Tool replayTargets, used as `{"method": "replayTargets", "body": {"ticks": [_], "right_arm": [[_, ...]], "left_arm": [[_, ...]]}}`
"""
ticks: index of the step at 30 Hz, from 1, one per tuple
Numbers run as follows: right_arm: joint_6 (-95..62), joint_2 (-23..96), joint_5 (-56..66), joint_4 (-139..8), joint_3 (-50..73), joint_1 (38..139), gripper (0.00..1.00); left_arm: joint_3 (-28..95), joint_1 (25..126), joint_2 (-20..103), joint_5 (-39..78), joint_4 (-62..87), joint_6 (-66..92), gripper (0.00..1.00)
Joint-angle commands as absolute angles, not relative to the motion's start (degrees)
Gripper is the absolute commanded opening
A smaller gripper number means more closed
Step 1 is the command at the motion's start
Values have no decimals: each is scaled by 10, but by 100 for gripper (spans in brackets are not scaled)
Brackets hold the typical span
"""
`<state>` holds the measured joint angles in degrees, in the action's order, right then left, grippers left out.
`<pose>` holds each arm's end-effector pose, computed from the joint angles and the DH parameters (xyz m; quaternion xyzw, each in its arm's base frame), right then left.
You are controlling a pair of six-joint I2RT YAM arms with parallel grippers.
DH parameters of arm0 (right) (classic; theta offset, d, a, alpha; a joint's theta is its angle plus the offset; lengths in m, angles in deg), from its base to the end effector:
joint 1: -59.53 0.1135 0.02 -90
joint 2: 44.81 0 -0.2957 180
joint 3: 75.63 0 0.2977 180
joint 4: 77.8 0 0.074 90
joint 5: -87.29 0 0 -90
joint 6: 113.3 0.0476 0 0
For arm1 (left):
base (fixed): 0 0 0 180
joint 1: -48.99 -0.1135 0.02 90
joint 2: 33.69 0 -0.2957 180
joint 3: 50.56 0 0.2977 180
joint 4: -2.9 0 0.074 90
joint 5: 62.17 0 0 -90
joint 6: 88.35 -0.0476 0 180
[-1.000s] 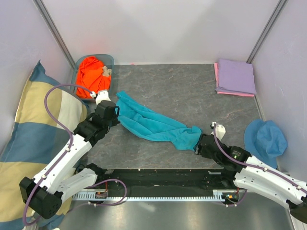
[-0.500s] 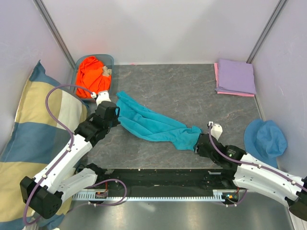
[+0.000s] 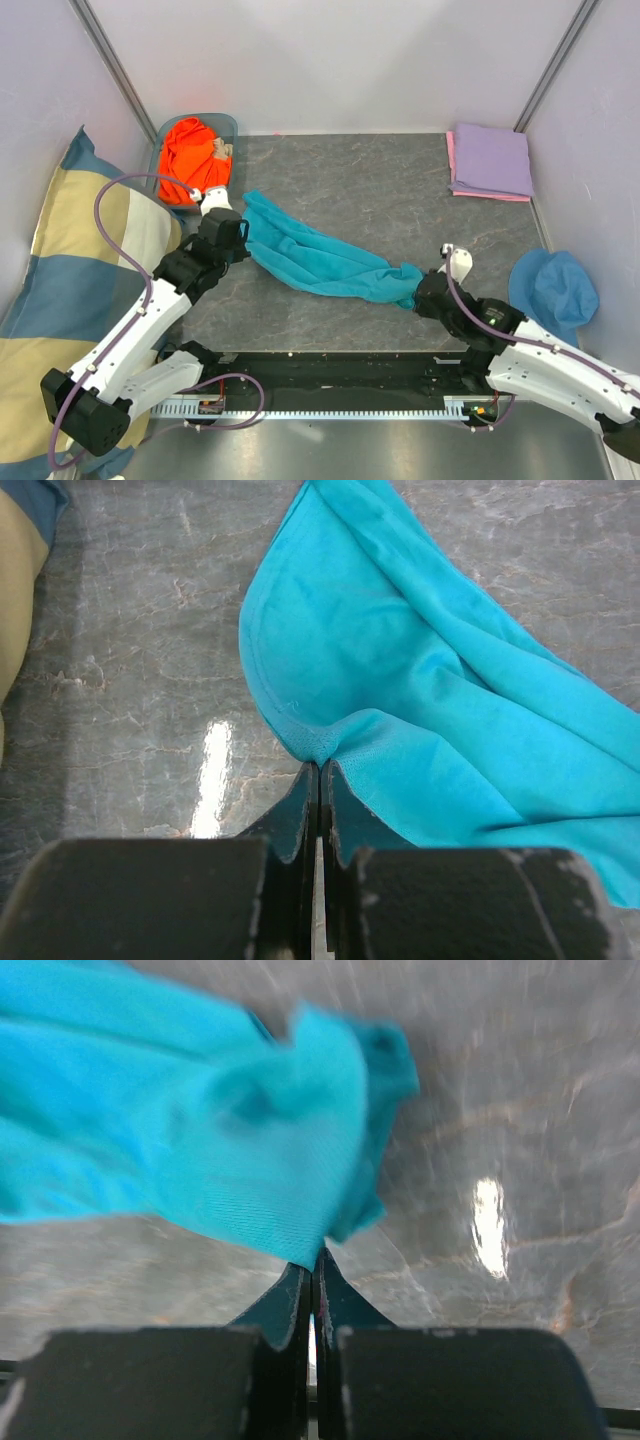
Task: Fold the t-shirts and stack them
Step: Flatten out the tshirt
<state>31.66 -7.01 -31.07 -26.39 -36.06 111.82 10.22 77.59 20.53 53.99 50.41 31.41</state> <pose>0.1151 0.1119 0.2156 0.1057 0.9078 0.1329 0.3835 0.2129 -0.0922 0.3109 -0.1029 0.8852 -0.0174 0.4534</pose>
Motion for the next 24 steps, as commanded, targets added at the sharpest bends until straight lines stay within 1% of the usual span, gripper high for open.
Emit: {"method": "replayTargets", "body": {"ticks": [1, 6, 9, 12, 17, 20, 24], "right_arm": [[261, -71, -401, -238, -203, 1121, 0], [187, -33, -459, -236, -39, 1121, 0], [150, -3, -490, -235, 18, 1120, 0], [137, 12, -516, -228, 50, 1122, 0], [116, 1, -575, -214, 75, 1121, 0], [99, -3, -618, -192, 87, 1121, 0], [99, -3, -641, -148, 95, 1121, 0]], "left_arm": [[205, 771, 217, 517, 492, 262, 2], [297, 771, 239, 504, 498, 230, 2], [321, 770, 249, 505, 501, 220, 2], [338, 769, 251, 512, 506, 206, 2], [364, 760, 238, 553, 526, 174, 2], [379, 747, 228, 587, 536, 152, 2], [388, 732, 208, 603, 544, 130, 2]]}}
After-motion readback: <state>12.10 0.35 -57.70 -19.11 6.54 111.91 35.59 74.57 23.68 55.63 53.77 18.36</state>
